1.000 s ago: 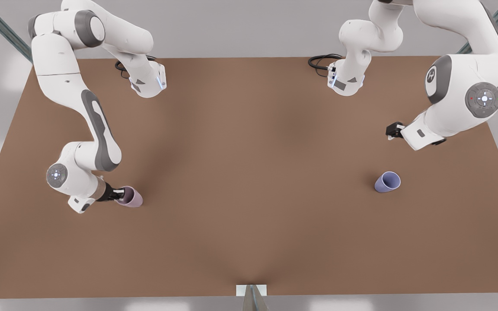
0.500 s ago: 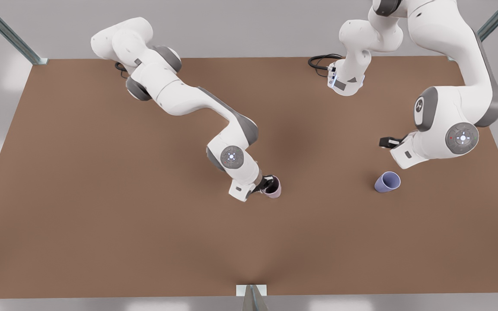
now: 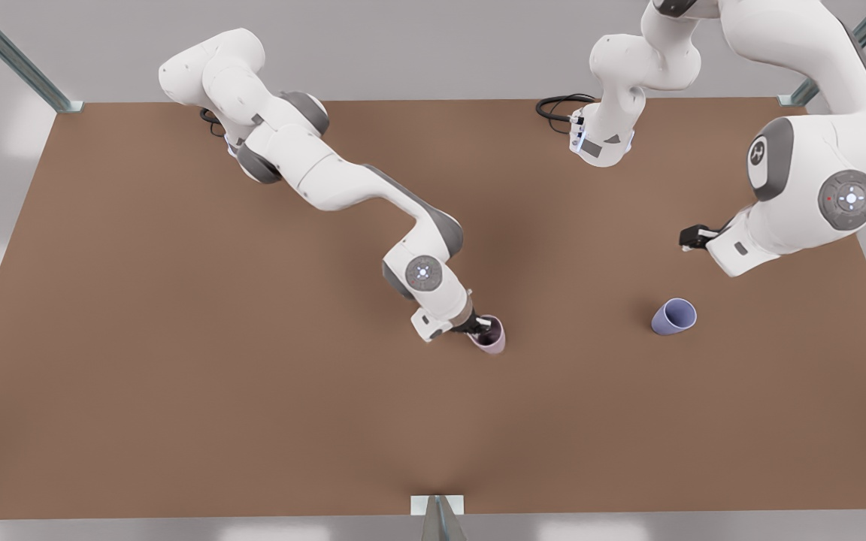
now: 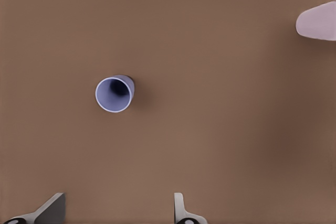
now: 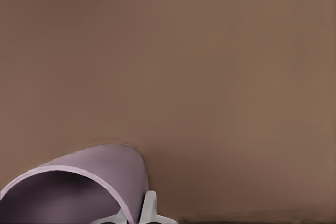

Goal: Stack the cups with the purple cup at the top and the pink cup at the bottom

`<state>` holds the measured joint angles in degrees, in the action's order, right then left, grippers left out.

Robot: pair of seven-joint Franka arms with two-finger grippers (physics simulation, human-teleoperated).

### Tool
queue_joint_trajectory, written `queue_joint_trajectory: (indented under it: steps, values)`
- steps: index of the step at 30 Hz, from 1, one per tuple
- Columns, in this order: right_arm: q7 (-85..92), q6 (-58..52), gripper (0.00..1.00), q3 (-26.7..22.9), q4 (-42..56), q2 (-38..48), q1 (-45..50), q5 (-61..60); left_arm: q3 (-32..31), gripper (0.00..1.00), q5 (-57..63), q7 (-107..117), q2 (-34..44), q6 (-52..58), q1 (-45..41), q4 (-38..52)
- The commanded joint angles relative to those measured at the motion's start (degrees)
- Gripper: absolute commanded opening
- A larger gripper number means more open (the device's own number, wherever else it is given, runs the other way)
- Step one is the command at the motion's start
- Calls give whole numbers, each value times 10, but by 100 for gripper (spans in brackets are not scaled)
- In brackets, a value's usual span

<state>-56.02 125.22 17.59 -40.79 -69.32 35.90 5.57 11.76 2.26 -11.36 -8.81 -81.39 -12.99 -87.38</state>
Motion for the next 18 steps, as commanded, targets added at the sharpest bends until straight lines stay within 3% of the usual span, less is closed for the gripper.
queue_joint_trajectory:
  steps: [1,2,11,12,15,18]
  values:
    - [-209,-38,70,0,0,1,0,10,1,100,0,-1,0,-3,0,0]
    - [-209,-45,81,0,1,1,1,10,2,100,1,-1,0,-3,0,0]
    - [-208,-20,91,1,2,4,2,10,4,100,5,0,-31,-68,0,-14]
    - [-208,-25,100,1,2,12,2,11,5,100,5,7,-36,-101,1,-17]
    - [-204,-61,100,2,-2,51,1,10,8,100,6,14,-34,-271,46,-113]
    - [-151,-92,100,0,-28,97,-21,26,13,100,4,15,-39,-361,80,-176]
